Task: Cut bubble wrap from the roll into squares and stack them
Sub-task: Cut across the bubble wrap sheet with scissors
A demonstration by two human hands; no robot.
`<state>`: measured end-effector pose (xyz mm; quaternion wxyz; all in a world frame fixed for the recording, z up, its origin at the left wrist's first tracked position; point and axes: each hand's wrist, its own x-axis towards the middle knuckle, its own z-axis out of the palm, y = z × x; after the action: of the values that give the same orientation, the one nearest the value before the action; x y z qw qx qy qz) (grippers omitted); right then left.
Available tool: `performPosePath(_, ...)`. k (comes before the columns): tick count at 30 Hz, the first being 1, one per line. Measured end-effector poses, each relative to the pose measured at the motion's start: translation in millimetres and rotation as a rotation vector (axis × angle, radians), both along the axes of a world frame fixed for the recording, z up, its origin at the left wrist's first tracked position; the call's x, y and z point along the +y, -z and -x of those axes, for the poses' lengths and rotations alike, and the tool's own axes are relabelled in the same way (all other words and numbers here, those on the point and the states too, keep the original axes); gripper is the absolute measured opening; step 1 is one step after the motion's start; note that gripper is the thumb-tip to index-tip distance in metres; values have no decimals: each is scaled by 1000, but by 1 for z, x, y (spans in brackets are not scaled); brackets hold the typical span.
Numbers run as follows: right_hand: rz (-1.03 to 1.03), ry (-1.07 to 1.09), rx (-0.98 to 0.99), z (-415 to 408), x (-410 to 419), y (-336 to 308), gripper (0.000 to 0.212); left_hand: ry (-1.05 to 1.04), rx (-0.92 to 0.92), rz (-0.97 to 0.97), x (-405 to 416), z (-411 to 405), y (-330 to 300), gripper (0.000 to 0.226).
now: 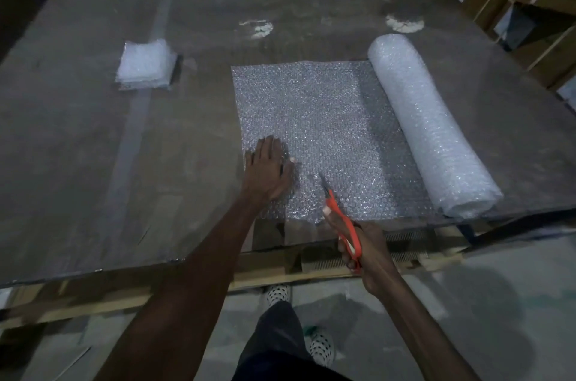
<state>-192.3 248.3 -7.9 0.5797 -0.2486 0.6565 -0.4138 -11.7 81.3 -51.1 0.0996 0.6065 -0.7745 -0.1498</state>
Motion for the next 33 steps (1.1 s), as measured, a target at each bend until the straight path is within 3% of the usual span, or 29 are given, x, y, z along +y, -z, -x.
performPosePath(9,-4,-16,0,2,-3,1,40,73,-92,-15,-27,-7,6,81)
performPosePath(20,-19,-15,2,-2,-16,-2,40,92,-111,-34,-28,-9,8,69)
performPosePath(33,-19,8,-4,-5,-29,-7,42,87,-107,-32,-29,-10,11,79)
